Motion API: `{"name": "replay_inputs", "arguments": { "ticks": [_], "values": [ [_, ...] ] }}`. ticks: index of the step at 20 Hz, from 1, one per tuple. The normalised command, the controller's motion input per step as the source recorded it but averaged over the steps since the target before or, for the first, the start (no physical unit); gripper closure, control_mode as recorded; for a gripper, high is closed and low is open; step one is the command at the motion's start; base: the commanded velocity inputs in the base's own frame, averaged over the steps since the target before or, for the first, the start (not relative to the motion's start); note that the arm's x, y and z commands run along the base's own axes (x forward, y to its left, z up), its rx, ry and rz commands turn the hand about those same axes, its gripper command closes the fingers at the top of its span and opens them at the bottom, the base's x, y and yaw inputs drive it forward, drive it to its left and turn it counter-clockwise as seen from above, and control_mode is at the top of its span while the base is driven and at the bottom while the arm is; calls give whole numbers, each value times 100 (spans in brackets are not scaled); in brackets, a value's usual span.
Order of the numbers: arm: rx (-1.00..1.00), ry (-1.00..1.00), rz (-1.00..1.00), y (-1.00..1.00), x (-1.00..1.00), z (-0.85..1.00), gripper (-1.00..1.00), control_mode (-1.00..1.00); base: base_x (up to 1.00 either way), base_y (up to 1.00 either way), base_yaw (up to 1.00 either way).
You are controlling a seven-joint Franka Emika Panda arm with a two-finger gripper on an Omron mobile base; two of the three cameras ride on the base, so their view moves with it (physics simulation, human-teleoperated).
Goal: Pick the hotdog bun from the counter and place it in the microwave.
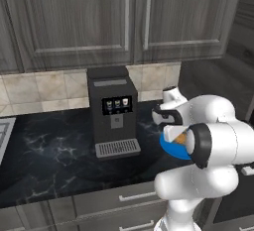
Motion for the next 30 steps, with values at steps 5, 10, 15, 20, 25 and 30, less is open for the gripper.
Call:
{"name": "replay_inputs", "arguments": {
  "ticks": [5,10,15,20,25,30],
  "values": [
    [0,2,4,-11,18,-21,-100,-100,0,0,0],
    [0,1,5,-15,15,-24,-100,-100,0,0,0],
    [0,3,5,-8,0,-35,-100,-100,0,0,0],
    [0,0,5,-9,-7,-16,100,-100,0,0,0],
    [0,0,4,0,-31,-1,100,-100,0,0,0],
    [6,-5,2,0,-67,29,100,-100,0,0,0]
  ]
}}
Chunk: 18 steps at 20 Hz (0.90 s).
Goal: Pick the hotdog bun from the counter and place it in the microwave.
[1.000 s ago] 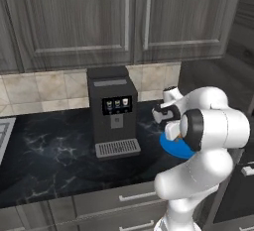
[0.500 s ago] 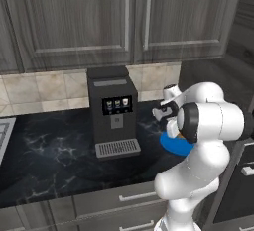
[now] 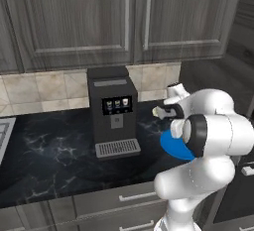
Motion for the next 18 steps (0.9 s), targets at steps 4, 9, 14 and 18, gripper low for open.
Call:
{"name": "replay_inputs", "arguments": {
  "ticks": [4,9,14,18],
  "values": [
    [13,-16,1,29,-99,73,100,-100,0,0,0],
    [20,-3,0,60,-97,99,100,-100,0,0,0],
    [19,-10,0,72,-100,91,100,-100,0,0,0],
    [9,-21,-2,82,-71,82,100,-100,0,0,0]
  ]
}}
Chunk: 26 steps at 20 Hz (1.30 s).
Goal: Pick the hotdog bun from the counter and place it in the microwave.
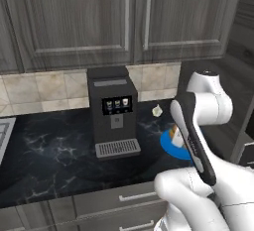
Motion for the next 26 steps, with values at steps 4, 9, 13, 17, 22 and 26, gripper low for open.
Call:
{"name": "replay_inputs", "arguments": {
  "ticks": [4,9,13,17,22,26],
  "values": [
    [1,-18,0,47,-25,67,100,-100,0,0,0],
    [0,-12,0,12,-25,28,100,-100,0,0,0],
    [0,0,0,0,0,0,100,-100,0,0,0],
    [2,-1,0,3,-35,0,100,-100,0,0,0],
    [3,-1,0,0,-20,0,100,100,-80,0,-14],
    [0,0,0,0,0,0,100,100,-100,0,-34]
  ]
}}
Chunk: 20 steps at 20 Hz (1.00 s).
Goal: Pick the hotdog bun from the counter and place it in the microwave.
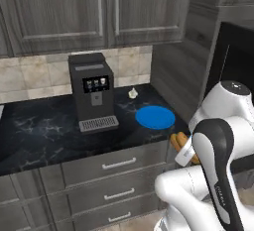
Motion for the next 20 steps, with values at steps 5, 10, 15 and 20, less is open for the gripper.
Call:
{"name": "replay_inputs", "arguments": {
  "ticks": [5,10,15,20],
  "values": [
    [0,0,0,0,0,0,100,100,-100,0,-37],
    [0,0,0,0,0,0,100,100,-100,0,-38],
    [0,0,0,0,0,0,100,100,-42,-38,-45],
    [0,0,0,0,0,0,100,100,30,-100,-45]
  ]
}}
